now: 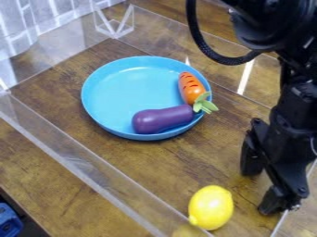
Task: Move the carrot to the right side
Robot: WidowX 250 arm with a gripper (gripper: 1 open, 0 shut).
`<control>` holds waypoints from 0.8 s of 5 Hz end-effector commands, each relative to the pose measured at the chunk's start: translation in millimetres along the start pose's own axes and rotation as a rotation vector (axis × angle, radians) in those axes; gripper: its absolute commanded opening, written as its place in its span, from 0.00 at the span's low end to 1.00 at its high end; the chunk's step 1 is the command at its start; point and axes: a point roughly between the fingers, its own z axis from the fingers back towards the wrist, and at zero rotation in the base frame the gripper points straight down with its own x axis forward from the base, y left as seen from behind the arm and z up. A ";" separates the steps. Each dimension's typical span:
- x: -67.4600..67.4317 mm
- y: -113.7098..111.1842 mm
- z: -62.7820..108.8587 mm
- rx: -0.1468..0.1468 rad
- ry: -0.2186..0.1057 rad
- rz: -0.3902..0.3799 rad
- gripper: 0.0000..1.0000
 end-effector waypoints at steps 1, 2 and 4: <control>0.2 -11.5 4.9 -0.001 -0.009 -0.020 1.00; -3.9 -13.3 5.1 -0.003 -0.003 -0.022 1.00; -19.2 -16.9 7.3 -0.002 0.012 0.046 1.00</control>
